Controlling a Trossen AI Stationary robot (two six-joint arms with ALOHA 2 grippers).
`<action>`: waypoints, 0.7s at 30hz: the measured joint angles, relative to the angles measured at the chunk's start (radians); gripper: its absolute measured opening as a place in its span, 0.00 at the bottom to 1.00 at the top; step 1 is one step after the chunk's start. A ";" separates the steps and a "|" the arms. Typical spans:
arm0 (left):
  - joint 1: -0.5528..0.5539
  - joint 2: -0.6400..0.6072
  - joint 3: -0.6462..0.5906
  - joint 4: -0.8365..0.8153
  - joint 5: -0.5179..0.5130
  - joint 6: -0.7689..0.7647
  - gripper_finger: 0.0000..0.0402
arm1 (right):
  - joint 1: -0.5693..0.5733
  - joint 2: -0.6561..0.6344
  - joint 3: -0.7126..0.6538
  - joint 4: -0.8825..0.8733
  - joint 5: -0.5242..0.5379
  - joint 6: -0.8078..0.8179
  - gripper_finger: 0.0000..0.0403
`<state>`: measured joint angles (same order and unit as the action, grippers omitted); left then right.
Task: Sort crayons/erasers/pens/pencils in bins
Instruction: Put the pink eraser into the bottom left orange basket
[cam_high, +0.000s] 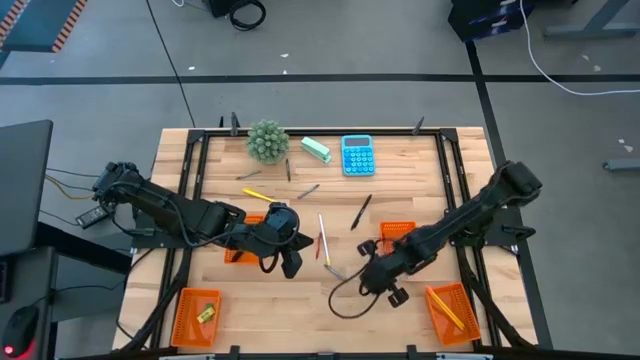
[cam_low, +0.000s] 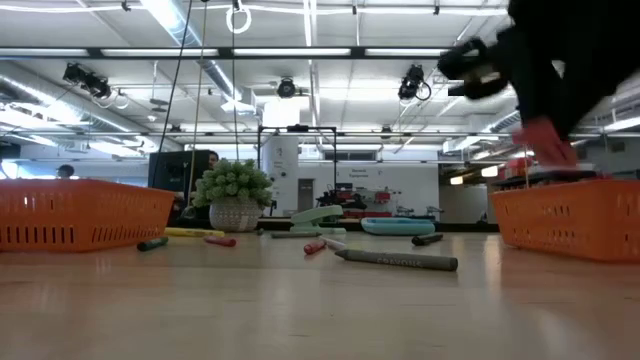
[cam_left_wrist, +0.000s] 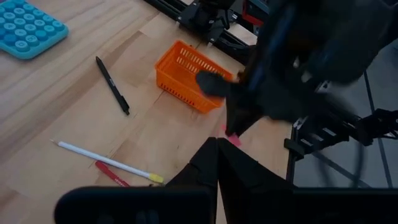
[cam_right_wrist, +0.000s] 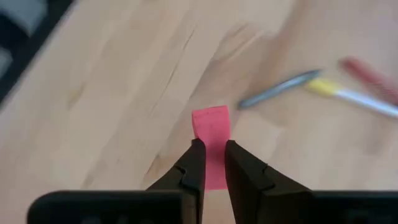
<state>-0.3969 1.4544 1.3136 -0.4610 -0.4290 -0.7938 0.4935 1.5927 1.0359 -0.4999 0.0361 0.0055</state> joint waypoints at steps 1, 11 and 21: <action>0.000 0.000 0.000 0.000 0.000 0.012 0.03 | -0.003 -0.030 0.000 0.000 0.012 0.020 0.14; -0.083 0.003 -0.001 0.202 -0.031 0.864 0.12 | -0.113 -0.309 0.001 0.142 0.020 0.385 0.14; 0.002 0.019 -0.001 0.321 -0.035 1.183 0.33 | -0.219 -0.354 0.003 0.368 -0.188 0.590 0.14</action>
<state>-0.3946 1.4731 1.3128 -0.1399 -0.4636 0.3889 0.2745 1.2389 1.0389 -0.1321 -0.1522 0.5960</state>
